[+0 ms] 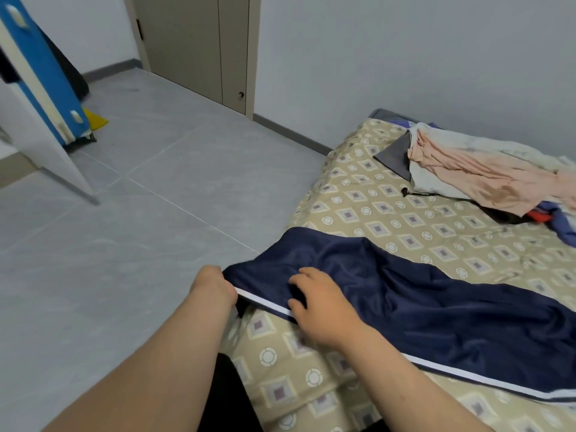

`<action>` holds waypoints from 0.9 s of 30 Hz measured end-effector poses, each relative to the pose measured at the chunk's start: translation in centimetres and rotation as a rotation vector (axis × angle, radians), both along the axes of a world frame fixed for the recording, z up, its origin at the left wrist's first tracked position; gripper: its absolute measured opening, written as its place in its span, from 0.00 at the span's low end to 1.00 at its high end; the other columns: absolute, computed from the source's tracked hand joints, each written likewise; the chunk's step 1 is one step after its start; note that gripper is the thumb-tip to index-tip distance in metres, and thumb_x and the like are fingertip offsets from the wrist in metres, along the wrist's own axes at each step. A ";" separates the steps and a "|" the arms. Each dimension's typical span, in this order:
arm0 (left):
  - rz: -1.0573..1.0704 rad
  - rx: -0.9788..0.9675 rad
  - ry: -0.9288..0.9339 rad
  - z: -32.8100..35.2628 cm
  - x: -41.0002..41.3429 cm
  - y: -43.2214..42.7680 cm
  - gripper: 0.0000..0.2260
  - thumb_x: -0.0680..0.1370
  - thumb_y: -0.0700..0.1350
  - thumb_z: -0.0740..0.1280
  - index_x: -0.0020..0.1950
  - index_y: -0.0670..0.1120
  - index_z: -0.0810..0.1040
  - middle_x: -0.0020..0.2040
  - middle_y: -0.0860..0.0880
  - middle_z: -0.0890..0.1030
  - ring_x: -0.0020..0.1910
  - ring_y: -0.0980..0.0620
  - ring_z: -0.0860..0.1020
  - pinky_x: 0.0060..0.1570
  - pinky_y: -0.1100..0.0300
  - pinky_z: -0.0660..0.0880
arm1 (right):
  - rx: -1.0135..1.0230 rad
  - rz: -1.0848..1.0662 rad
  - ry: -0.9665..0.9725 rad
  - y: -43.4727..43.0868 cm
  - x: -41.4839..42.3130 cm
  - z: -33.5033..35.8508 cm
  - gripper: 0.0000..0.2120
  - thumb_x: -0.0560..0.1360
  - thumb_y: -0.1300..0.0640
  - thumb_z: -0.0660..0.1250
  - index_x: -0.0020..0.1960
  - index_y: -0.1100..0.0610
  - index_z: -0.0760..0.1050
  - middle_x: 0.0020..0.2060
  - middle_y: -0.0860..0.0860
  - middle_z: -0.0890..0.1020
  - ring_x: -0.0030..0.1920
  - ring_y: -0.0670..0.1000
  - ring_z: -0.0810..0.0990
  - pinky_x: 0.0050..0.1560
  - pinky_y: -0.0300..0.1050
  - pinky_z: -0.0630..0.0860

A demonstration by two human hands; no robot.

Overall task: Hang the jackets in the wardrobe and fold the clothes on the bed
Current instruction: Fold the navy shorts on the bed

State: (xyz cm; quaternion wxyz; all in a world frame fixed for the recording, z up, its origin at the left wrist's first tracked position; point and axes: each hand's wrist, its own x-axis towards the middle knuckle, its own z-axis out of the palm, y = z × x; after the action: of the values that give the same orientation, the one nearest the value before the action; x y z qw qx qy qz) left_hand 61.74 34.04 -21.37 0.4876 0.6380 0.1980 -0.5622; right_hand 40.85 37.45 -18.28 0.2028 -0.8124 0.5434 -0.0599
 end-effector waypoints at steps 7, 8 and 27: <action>0.058 -0.287 0.041 2.0 1.8 -0.5 0.09 0.79 0.34 0.59 0.54 0.39 0.78 0.53 0.42 0.80 0.52 0.41 0.80 0.53 0.50 0.78 | 0.203 -0.075 -0.191 -0.2 -1.4 -0.3 0.18 0.80 0.49 0.63 0.68 0.49 0.73 0.68 0.41 0.71 0.72 0.42 0.65 0.69 0.32 0.60; 0.061 -0.343 0.020 2.5 1.5 -0.4 0.15 0.80 0.34 0.59 0.64 0.42 0.76 0.59 0.42 0.80 0.57 0.41 0.79 0.60 0.46 0.76 | 0.205 -0.117 -0.234 -0.1 -1.4 -0.1 0.16 0.79 0.49 0.64 0.67 0.48 0.74 0.63 0.38 0.73 0.67 0.40 0.68 0.65 0.28 0.62; -1.642 -1.098 -1.551 4.8 -9.3 4.8 0.18 0.66 0.34 0.60 0.47 0.52 0.80 0.42 0.55 0.75 0.50 0.51 0.73 0.45 0.56 0.66 | 0.516 -0.730 -0.741 -5.4 -0.5 4.7 0.22 0.75 0.53 0.72 0.65 0.61 0.74 0.57 0.56 0.81 0.55 0.51 0.80 0.62 0.53 0.77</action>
State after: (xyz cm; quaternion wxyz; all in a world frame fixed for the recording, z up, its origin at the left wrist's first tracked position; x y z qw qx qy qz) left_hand 52.40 38.88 -16.54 0.1832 0.4484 -0.8551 -0.1851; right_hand 40.36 32.07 -13.60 0.5370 -0.4216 0.6782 -0.2719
